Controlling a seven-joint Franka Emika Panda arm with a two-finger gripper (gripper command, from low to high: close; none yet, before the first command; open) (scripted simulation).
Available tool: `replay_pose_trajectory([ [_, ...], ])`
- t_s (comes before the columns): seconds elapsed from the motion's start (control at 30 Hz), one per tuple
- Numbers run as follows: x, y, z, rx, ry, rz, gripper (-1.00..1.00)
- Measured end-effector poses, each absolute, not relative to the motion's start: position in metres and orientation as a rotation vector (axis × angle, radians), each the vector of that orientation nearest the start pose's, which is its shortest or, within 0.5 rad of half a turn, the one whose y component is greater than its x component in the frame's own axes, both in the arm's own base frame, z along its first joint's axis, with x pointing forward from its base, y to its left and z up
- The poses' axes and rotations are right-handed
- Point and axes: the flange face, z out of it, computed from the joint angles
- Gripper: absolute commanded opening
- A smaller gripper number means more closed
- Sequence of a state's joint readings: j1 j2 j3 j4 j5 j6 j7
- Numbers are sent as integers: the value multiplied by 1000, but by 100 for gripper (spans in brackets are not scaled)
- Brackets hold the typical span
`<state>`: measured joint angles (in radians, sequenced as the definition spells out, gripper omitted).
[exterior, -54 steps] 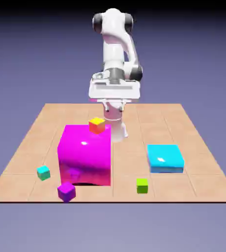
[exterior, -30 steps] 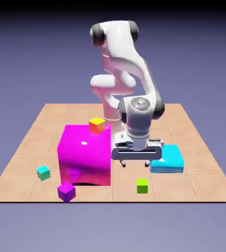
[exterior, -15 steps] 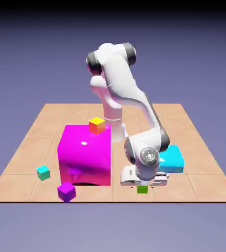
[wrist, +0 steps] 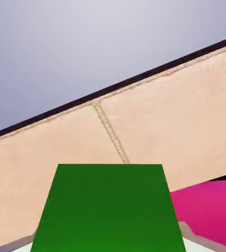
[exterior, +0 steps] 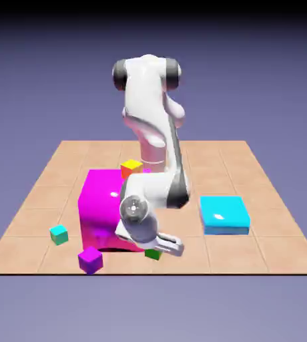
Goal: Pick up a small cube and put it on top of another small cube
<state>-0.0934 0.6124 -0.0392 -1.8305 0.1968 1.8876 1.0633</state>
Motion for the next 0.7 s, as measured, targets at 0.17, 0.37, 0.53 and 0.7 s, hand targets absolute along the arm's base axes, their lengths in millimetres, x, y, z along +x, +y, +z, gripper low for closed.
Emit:
replay_pose_trajectory([
  [0.17,575,-136,181,-2259,2103,877,-100],
  [0.37,567,-221,211,-1991,2277,799,-100],
  [0.53,557,-252,209,-1873,2335,745,-100],
  [0.7,548,-239,166,-1875,2338,746,100],
])
